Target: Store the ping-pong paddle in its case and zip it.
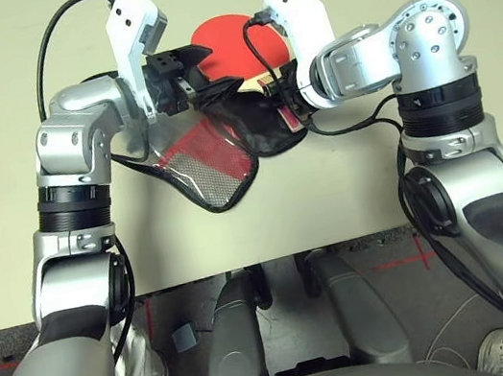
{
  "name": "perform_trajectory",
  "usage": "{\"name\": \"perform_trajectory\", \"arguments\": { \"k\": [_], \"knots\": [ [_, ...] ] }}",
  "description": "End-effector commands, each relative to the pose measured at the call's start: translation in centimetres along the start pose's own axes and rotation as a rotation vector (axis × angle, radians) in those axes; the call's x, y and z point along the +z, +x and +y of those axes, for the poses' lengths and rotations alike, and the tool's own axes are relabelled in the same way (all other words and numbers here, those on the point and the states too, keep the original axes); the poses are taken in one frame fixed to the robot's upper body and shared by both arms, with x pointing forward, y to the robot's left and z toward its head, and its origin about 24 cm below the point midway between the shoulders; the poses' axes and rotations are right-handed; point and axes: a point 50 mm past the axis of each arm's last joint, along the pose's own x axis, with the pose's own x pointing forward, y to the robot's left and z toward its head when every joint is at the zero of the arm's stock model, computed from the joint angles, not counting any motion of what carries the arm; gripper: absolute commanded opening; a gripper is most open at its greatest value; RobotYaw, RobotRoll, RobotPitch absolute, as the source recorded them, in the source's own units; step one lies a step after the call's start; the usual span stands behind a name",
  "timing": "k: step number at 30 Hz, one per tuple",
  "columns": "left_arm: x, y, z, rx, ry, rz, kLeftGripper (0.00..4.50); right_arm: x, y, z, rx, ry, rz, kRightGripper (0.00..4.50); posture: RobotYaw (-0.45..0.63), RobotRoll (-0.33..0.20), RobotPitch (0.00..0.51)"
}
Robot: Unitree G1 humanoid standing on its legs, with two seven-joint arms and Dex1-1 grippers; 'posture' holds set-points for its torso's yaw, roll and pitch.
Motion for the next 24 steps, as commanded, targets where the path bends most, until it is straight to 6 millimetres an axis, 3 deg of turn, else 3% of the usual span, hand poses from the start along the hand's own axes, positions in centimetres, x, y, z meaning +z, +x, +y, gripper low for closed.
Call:
{"name": "perform_trajectory", "arguments": {
  "k": [1,8,18,24],
  "knots": [
    [-0.2,-0.2,-0.3,-0.008,-0.012,-0.01,4.5,-0.2,0.2,0.7,0.028,-0.011,0.012,1.07,-0.11,0.0,0.306],
    [-0.4,-0.4,-0.3,0.006,-0.017,-0.009,4.5,-0.2,0.5,1.7,0.06,-0.027,0.018,1.07,-0.1,0.0,0.311],
    [-0.4,-0.5,-0.4,0.011,-0.019,-0.012,4.5,-0.6,1.1,1.4,0.043,-0.006,0.037,1.07,-0.1,0.0,0.312],
    [0.4,-0.6,0.2,0.038,-0.008,-0.034,4.5,-0.1,0.7,1.4,0.064,0.012,0.004,3.09,-0.09,0.0,0.317]
  ]
}}
